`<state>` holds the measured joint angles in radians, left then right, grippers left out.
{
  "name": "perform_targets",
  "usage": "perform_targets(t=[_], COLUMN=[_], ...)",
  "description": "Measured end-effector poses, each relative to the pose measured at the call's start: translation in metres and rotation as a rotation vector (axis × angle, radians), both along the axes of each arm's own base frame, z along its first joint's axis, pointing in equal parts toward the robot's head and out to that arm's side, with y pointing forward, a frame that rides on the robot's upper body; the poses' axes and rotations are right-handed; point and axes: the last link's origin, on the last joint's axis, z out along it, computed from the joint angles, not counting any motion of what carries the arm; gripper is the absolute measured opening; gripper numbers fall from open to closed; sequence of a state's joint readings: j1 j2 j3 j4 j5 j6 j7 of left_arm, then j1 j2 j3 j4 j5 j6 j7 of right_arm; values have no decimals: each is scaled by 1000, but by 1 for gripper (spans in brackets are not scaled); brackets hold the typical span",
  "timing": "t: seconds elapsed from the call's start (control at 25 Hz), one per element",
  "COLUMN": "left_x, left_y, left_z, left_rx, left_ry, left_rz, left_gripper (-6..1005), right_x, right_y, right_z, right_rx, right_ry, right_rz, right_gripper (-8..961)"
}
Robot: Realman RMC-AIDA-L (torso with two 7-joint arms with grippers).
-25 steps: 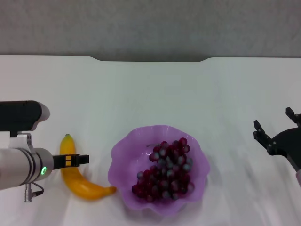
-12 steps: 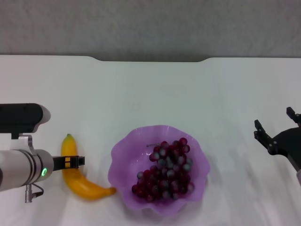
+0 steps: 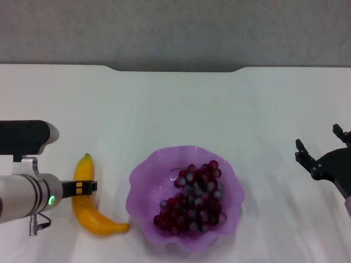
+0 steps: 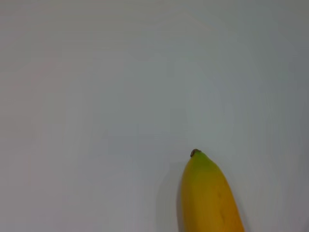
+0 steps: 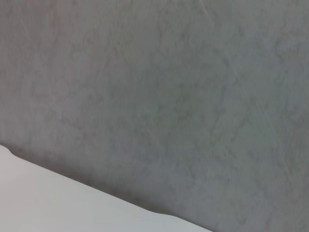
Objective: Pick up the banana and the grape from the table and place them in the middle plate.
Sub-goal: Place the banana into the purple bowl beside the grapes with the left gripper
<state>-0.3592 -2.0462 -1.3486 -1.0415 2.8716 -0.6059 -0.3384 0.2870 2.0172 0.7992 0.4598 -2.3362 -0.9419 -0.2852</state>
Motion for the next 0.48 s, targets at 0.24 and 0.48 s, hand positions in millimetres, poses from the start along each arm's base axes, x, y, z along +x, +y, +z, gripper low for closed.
perform_targets(t=[0.24,0.48], left_x=[4,25], left_y=[1,1], left_z=[4,29], left_rx=[8,47], left_ry=[-2,-6], left_rz=[-19,-102], left_gripper=[518,517], right_x=[1,2], right_y=[-1,-2], right_z=[0,0], right_rx=[0,0], right_ry=[-1,-5], right_rz=[-4,-6], right_gripper=[884,884])
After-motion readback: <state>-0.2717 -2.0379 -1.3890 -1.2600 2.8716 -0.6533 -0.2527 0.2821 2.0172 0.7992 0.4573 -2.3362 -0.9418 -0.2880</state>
